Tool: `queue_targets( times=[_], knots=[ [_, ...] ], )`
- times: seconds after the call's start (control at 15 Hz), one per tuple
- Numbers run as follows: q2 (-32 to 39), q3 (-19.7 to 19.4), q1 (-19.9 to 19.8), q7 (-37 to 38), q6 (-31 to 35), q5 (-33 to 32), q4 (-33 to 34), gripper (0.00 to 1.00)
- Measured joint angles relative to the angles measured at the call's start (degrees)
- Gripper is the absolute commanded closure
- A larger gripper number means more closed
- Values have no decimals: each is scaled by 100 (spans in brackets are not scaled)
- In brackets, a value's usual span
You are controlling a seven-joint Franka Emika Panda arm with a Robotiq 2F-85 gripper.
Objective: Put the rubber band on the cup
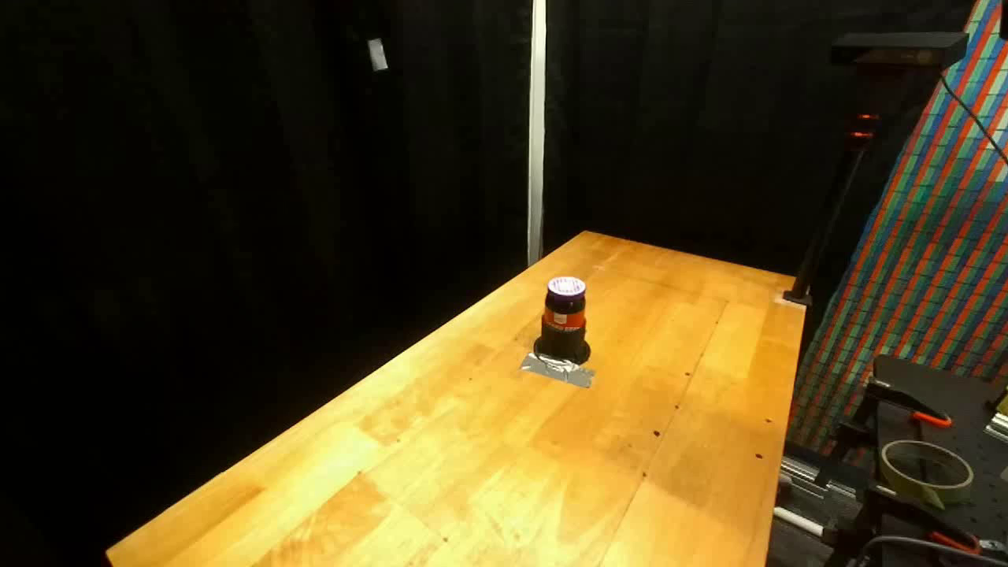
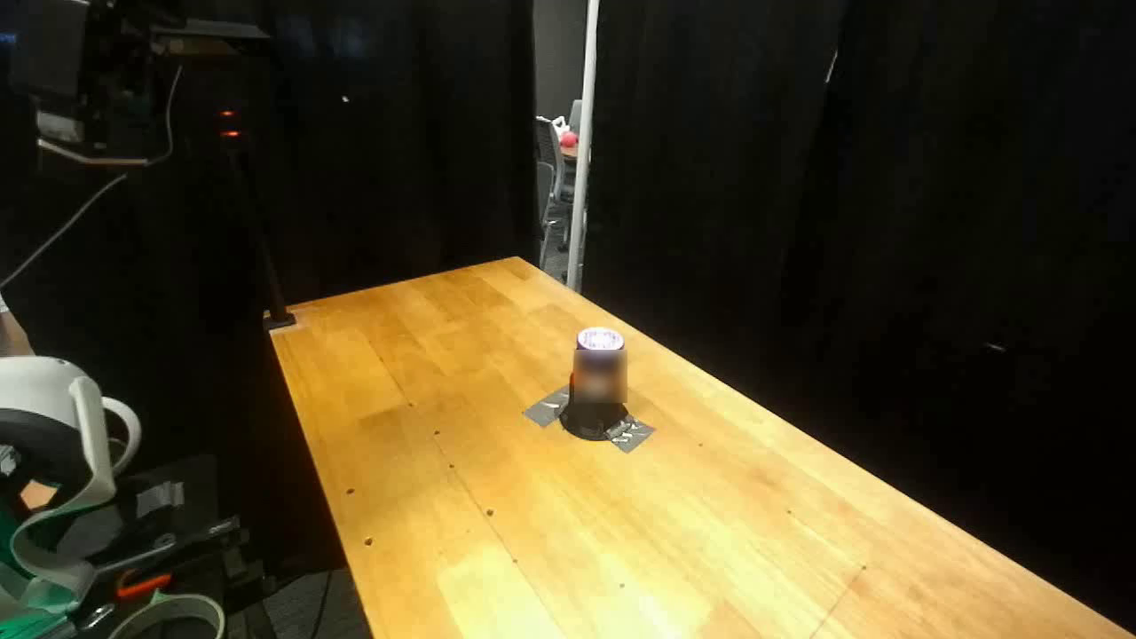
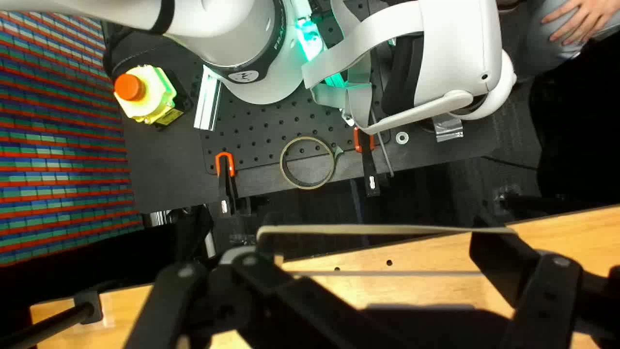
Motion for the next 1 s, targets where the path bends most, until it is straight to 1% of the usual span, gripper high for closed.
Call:
queue_targets(
  times=[0.4,0.53,0.73,0.87,1.0],
  knots=[
    [-10,0,0,0,1,0,27,0],
    [19,92,1,-11,235,-157,47,0],
    [382,342,0,-20,1255,-578,222,0],
    [885,447,-19,-3,2063,-944,429,0],
    [1493,458,-73,49,2867,-1345,660,0]
  ],
)
